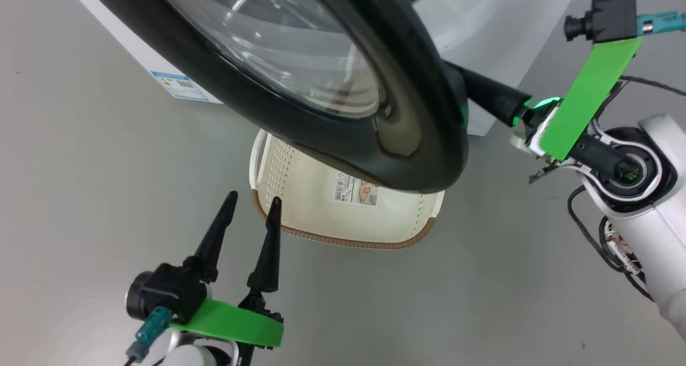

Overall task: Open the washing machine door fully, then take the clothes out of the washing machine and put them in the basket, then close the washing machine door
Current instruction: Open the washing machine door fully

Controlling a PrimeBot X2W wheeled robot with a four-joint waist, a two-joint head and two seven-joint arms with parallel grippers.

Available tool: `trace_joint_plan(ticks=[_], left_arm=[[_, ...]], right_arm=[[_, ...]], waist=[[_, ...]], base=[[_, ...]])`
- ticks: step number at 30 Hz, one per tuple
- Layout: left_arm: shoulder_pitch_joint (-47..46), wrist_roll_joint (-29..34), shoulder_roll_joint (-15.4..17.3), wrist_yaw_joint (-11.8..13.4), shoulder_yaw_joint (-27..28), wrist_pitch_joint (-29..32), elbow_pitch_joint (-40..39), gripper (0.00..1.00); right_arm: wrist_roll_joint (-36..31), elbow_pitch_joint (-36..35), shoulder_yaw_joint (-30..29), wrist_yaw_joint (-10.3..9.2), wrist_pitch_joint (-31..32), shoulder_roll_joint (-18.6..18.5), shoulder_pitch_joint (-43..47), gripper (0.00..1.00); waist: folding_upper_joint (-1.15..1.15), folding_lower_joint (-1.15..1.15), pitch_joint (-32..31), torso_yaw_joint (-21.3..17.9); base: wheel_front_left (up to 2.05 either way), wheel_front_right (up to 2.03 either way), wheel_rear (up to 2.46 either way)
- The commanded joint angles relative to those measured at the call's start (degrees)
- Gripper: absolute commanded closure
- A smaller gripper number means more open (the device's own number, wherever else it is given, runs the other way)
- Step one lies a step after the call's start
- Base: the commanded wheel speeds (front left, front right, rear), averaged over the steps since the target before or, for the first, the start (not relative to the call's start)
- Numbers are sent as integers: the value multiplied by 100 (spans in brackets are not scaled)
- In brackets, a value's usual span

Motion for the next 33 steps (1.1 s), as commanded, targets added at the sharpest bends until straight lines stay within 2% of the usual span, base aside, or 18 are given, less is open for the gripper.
trace_joint_plan(ticks=[1, 19, 33], left_arm=[[89, 64, 82, -5, 182, -51, -126, 0], [225, 68, 82, 37, 207, -51, -201, 0], [238, 136, 82, -26, 259, -51, -125, 0]], right_arm=[[-96, -201, 85, 30, 44, 95, 175, 100], [-265, -578, 443, 30, 208, 188, 589, 100], [-478, -266, 194, 30, -663, 20, 915, 100]], waist=[[0, 0, -24, 13], [0, 0, -160, 44], [0, 0, -288, -41]], base=[[0, 0, 0], [0, 0, 0], [0, 0, 0]])
